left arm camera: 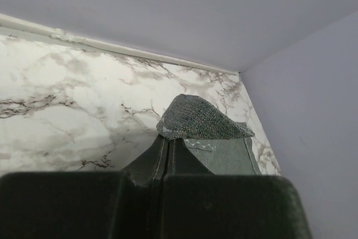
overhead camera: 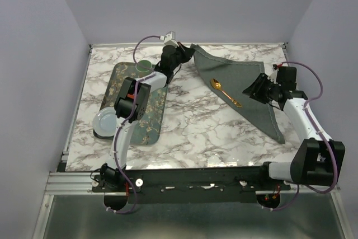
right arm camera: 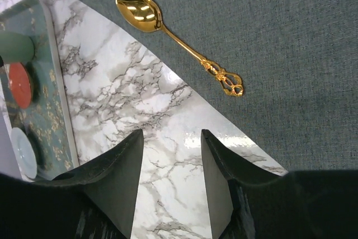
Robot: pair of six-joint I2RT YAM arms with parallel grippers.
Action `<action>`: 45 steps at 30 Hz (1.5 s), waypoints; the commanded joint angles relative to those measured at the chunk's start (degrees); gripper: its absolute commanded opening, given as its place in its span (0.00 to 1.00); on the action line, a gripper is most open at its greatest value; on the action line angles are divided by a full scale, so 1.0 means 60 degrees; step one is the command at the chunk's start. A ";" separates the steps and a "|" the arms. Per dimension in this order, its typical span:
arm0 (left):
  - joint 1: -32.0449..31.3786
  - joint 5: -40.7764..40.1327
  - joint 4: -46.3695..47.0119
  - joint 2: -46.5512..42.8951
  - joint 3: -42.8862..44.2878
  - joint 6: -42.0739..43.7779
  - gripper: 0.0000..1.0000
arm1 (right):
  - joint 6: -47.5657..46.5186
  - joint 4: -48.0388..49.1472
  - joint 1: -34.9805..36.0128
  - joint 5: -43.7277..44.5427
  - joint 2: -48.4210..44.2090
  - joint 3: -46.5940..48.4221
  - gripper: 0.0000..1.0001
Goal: Fold the napkin, place the utensils inside, and roll it up
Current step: Fold the napkin
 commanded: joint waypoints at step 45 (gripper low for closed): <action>-0.4337 -0.0992 -0.0506 -0.1616 -0.2282 0.2061 0.00 | 0.0179 0.0299 -0.1683 -0.0933 -0.1081 -0.1935 0.54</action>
